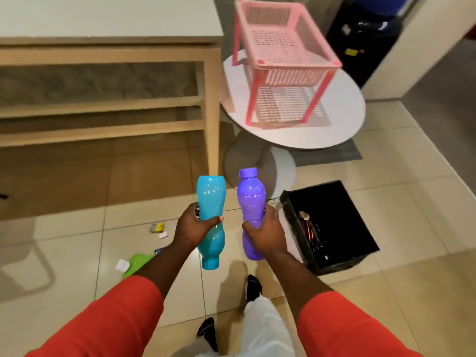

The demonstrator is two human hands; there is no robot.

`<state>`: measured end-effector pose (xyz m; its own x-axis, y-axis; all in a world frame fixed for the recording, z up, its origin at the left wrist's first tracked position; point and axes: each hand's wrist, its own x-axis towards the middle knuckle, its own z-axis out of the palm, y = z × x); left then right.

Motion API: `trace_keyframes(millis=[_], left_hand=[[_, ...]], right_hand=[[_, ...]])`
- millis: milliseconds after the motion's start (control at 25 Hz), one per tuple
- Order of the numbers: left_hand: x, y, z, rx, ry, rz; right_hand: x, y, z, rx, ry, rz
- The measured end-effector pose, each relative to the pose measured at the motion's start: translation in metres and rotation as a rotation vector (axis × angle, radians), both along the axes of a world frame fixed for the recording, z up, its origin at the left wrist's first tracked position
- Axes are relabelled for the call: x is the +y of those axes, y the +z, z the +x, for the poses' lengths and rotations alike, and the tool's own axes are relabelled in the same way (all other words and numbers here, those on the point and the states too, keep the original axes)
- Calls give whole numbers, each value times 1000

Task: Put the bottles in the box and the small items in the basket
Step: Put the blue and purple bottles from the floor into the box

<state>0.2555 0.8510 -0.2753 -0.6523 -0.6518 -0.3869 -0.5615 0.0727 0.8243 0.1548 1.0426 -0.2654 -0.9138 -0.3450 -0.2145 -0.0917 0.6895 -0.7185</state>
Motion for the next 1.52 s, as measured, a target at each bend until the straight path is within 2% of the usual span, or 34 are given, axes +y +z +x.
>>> trace_keyframes(millis=[320, 520, 800, 1000, 1200, 1520], left_hand=[[104, 18, -87, -16, -275, 13], [182, 0, -156, -72, -392, 32], [277, -42, -258, -170, -456, 46], [315, -97, -320, -251, -530, 18], [327, -187, -381, -317, -585, -40], [345, -332, -429, -410, -659, -159]], right_hand=[[118, 12, -38, 81, -217, 13], [201, -13, -83, 11, -312, -53], [292, -65, -156, -98, -405, -47], [313, -123, -203, -189, -482, -28], [315, -211, -254, -221, -511, -26], [317, -363, -293, -252, -554, 175]])
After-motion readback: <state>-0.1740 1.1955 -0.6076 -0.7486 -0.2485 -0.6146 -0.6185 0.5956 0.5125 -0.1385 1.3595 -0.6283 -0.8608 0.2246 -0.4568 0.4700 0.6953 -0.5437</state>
